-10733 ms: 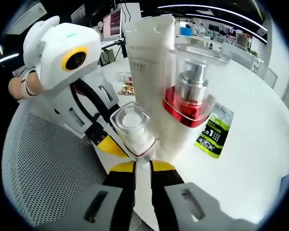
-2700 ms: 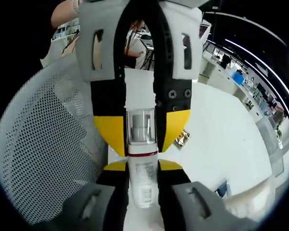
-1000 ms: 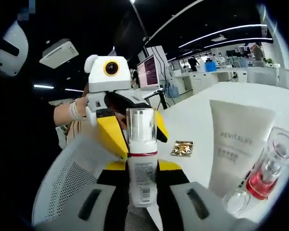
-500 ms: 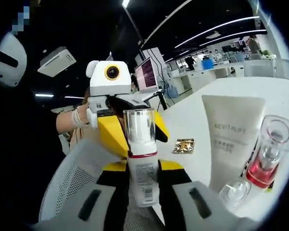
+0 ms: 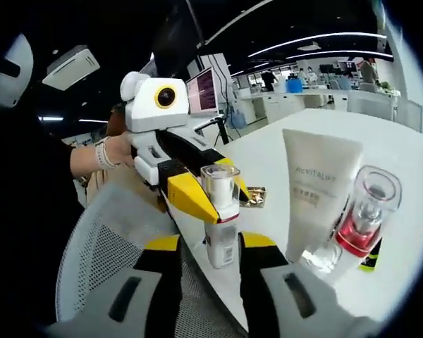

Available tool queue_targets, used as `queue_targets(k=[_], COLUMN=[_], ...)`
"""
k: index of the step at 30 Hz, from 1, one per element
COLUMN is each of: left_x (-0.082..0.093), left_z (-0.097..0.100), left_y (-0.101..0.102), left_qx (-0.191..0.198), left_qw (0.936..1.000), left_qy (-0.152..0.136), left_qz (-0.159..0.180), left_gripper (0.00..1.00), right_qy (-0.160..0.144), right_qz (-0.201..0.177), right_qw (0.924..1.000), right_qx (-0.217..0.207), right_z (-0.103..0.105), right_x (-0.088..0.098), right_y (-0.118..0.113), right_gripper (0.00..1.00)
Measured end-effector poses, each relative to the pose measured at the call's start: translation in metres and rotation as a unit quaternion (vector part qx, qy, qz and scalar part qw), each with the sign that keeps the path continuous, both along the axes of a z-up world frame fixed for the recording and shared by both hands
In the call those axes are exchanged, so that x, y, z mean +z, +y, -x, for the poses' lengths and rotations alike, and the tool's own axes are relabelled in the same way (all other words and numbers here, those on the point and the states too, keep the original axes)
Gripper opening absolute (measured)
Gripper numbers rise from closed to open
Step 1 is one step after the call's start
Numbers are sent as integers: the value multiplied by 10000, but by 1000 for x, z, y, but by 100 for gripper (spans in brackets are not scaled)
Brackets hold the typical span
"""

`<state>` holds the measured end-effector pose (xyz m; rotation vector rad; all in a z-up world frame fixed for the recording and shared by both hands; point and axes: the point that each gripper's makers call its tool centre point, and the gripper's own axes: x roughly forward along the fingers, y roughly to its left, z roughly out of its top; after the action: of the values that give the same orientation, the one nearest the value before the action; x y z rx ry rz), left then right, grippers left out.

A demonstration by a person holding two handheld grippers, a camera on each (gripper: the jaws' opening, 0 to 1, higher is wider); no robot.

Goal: Arrange the skincare products in the storage area until every visible bottle or jar stands upright without overlapping.

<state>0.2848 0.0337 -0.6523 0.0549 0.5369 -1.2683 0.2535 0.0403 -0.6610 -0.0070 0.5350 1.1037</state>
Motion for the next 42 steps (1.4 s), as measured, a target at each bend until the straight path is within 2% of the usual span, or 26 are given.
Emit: queue_targets(k=[6, 11, 13, 18, 26, 27, 30, 37, 42], left_x=[-16, -21, -24, -30, -33, -35, -36, -37, -37], left_z=[-4, -3, -5, -6, -6, -6, -6, -6, -8], left_y=[0, -7, -9, -11, -13, -13, -14, -16, -16], left_qx=[163, 178, 205, 299, 322, 279, 245, 187, 181], left_qw=[9994, 9993, 9991, 9989, 9981, 9976, 9972, 9961, 9952], left_qy=[-118, -252, -299, -326, -510, -609, -667, -829, -916], left_qz=[-266, -203, -216, -163, -130, -196, -215, -248, -297], left_gripper=[16, 15, 15, 15, 15, 15, 15, 15, 15], right_qy=[-77, -127, -58, -134, -139, -111, -156, 67, 54], right_qz=[-84, -165, -222, 69, 12, 12, 240, 79, 124], right_qw=[9996, 9980, 9969, 9951, 9929, 9927, 9920, 9908, 9901], right_qx=[-271, -591, -746, -978, -1181, -1197, -1232, -1347, -1394], right_z=[-7, -17, -20, -27, -39, -42, -44, -48, -48], right_x=[13, 23, 24, 16, 11, 8, 0, -4, -5], right_y=[-10, -13, -11, -8, 0, 2, 2, 0, 1], right_gripper=[30, 28, 25, 26, 23, 23, 24, 23, 21])
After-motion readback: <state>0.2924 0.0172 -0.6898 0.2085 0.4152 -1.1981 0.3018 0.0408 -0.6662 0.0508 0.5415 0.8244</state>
